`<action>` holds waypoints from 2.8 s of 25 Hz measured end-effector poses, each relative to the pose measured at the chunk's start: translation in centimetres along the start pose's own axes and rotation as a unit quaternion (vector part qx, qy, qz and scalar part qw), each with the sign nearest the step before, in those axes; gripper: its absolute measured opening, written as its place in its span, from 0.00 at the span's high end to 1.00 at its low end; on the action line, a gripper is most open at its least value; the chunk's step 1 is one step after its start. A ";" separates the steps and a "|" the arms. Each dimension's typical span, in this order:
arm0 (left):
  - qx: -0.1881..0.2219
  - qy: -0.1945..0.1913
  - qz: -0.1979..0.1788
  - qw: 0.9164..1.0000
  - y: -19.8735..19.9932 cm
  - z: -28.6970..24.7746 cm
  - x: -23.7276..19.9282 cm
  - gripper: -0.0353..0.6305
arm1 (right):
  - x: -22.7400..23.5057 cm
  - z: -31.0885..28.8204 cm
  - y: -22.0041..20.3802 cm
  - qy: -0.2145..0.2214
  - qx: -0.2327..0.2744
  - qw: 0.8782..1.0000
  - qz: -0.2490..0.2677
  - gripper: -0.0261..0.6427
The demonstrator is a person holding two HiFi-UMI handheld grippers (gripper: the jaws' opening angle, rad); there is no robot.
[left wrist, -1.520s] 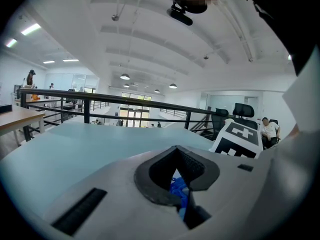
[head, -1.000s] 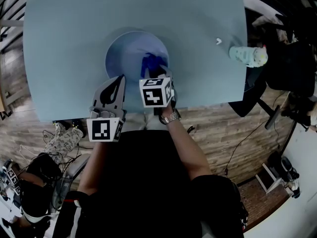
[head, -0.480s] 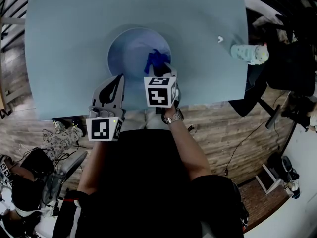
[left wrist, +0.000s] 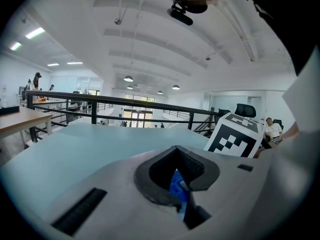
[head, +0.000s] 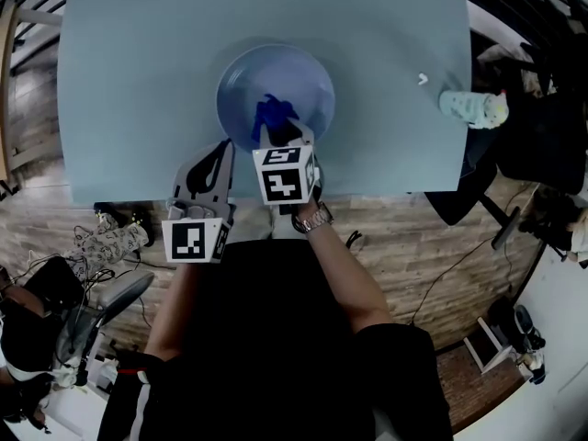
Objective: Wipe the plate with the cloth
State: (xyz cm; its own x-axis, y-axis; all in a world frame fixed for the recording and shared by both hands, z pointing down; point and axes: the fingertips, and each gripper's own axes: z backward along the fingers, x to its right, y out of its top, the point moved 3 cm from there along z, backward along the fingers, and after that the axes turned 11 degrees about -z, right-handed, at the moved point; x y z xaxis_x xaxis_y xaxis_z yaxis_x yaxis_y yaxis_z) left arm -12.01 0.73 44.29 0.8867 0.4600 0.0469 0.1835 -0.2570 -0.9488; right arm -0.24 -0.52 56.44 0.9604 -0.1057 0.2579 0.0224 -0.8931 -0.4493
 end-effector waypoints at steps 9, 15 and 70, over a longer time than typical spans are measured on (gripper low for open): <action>-0.005 0.031 0.008 0.999 -0.5 2.1 -1.9 0.95 | -3.9 -1.3 -0.5 0.036 -0.015 0.999 0.035 0.78; -0.011 0.042 0.013 0.999 -1.1 3.1 -2.8 0.95 | -4.1 -1.8 -1.5 0.028 -0.027 0.999 0.036 0.78; -0.003 -0.057 -0.006 0.998 1.6 -8.3 1.8 0.95 | 7.8 -1.0 2.8 -0.045 -0.018 0.998 -0.036 0.78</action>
State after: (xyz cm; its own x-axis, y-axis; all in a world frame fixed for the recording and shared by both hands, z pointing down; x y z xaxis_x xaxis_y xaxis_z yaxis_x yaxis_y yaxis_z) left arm -6.57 -5.91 45.50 0.8306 0.5564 0.0218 0.1967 -0.2565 -0.9463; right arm 7.03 -4.25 58.02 0.9776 -0.0020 0.2107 0.0843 -0.9127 -0.3999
